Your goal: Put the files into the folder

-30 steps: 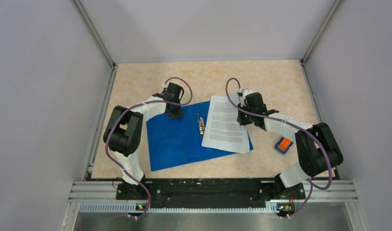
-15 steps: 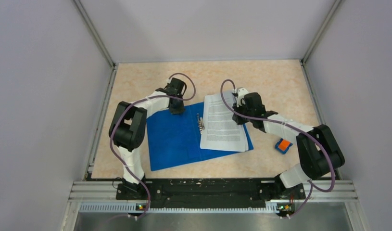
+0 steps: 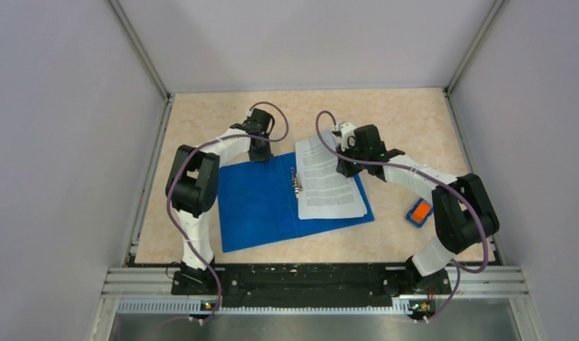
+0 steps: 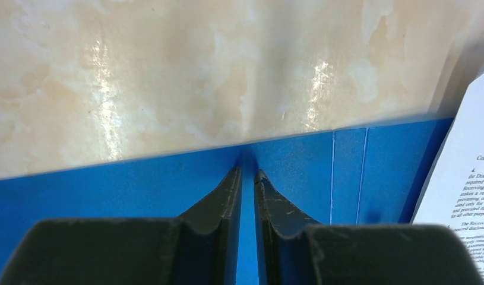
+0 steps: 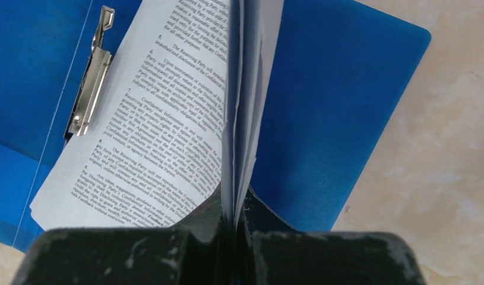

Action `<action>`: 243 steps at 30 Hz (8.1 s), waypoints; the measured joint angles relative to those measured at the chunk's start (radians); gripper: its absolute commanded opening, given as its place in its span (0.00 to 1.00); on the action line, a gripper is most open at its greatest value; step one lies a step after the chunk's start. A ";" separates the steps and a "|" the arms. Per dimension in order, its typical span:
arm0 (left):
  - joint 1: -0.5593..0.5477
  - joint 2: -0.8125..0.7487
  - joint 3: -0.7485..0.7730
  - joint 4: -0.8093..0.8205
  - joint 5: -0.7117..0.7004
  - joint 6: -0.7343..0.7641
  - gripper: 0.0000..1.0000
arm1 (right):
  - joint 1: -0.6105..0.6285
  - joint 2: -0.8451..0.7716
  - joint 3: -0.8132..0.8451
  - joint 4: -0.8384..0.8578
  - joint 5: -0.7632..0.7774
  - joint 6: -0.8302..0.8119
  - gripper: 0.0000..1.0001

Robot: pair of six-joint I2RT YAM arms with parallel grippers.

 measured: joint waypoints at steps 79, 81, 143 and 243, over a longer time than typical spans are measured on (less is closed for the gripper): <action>-0.212 -0.303 -0.459 0.192 0.147 -0.319 0.11 | -0.031 -0.024 -0.171 0.001 0.028 0.478 0.64; -0.214 -0.301 -0.459 0.197 0.147 -0.324 0.11 | -0.034 -0.028 -0.175 0.006 0.026 0.485 0.67; -0.327 -0.262 -0.455 0.292 0.145 -0.452 0.09 | -0.119 -0.257 -0.341 -0.061 0.081 0.612 0.86; -0.335 -0.262 -0.454 0.290 0.123 -0.466 0.08 | -0.108 -0.304 -0.372 -0.131 0.220 0.668 0.38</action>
